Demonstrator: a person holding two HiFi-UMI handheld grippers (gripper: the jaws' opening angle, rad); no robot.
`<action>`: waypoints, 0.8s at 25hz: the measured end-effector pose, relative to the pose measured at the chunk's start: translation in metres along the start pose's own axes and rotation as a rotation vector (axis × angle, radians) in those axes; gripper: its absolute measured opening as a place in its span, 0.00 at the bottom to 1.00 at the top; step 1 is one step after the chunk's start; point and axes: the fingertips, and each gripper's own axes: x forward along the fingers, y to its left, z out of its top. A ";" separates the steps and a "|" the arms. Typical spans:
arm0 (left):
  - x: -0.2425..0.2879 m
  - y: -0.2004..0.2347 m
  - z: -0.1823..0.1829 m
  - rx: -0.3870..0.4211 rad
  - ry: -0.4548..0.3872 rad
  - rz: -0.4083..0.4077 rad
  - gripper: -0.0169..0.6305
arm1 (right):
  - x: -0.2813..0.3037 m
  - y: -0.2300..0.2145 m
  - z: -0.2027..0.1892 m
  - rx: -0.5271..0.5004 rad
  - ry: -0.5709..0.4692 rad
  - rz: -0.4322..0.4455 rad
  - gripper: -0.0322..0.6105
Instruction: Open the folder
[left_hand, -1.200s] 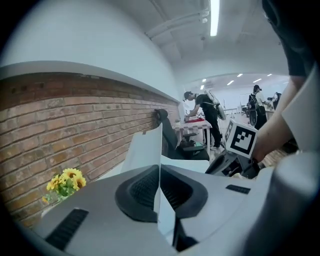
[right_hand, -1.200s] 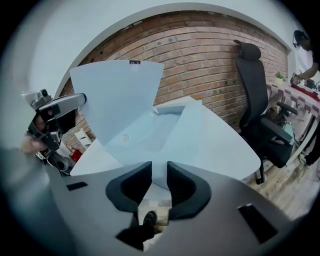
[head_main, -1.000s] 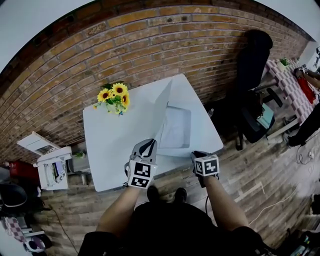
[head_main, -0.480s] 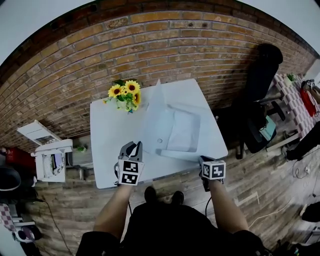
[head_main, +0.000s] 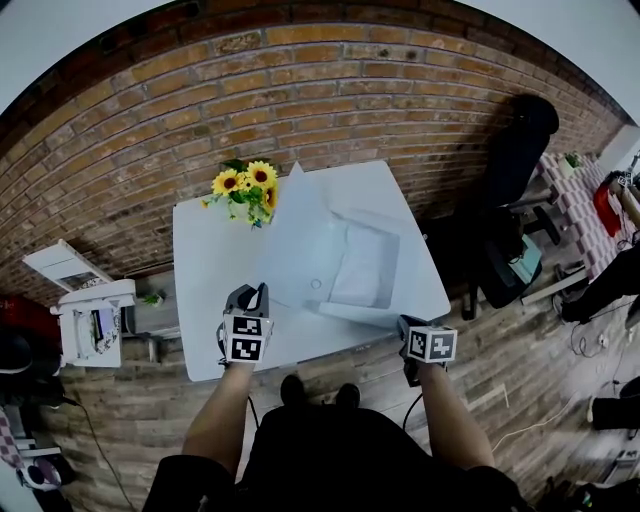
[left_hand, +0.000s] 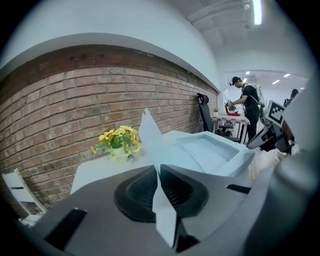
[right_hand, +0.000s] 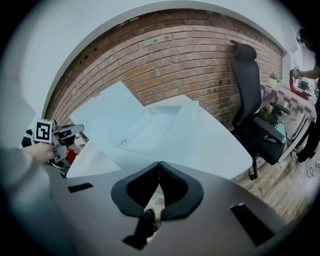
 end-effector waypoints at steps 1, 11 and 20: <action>0.002 0.001 -0.001 -0.004 0.000 0.000 0.07 | -0.004 0.001 0.005 0.001 -0.023 0.006 0.07; 0.002 0.001 0.000 -0.074 0.013 0.009 0.07 | -0.057 0.031 0.071 -0.121 -0.313 0.108 0.07; 0.001 0.000 0.005 -0.105 0.028 0.003 0.07 | -0.093 0.053 0.107 -0.227 -0.462 0.117 0.07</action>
